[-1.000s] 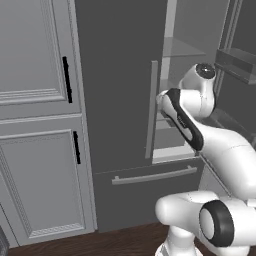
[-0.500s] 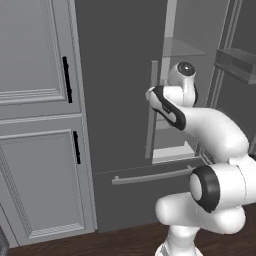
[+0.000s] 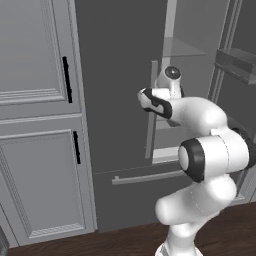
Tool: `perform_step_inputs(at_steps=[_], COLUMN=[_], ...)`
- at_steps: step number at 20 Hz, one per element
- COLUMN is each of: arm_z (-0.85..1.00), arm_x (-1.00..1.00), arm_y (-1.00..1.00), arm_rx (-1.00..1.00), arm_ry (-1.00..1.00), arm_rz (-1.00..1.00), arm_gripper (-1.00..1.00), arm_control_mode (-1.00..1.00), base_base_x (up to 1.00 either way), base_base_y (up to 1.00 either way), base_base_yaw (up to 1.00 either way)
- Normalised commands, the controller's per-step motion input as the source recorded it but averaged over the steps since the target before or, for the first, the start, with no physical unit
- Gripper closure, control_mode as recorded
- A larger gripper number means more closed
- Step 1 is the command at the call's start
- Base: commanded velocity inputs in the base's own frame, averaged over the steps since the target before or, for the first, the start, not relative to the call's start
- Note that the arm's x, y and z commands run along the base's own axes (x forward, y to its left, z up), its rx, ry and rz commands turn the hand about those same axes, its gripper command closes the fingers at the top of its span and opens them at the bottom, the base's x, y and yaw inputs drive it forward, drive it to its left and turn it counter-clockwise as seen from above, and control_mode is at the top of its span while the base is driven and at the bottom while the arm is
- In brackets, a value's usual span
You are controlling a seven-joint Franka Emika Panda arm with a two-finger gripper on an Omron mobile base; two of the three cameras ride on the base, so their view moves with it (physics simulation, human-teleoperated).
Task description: Grab a lemon wedge from the fridge and one ice cube from the ice bowl, and put them in the glass of lemonade.
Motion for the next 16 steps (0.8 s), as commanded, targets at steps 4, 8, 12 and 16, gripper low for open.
perform_step_inputs(at_steps=[4, 8, 12, 16], arm_z=[-0.26, -0.2, -0.28, -0.35], arm_x=[0.5, 0.44, 0.49, 0.46], arm_y=[0.0, 0.0, 0.0, 0.0], arm_rx=[0.0, 0.0, 0.0, 0.0], arm_ry=[0.0, 0.0, 0.0, 0.0], arm_rz=[0.0, 0.0, 0.0, 0.0], arm_gripper=[-1.0, -1.0, -1.0, -1.0], arm_control_mode=[-1.0, -1.0, -1.0, -1.0], base_base_x=[0.0, 0.0, 0.0, 0.0], base_base_y=[0.0, 0.0, 0.0, 0.0], base_base_yaw=[0.0, 0.0, 0.0, 0.0])
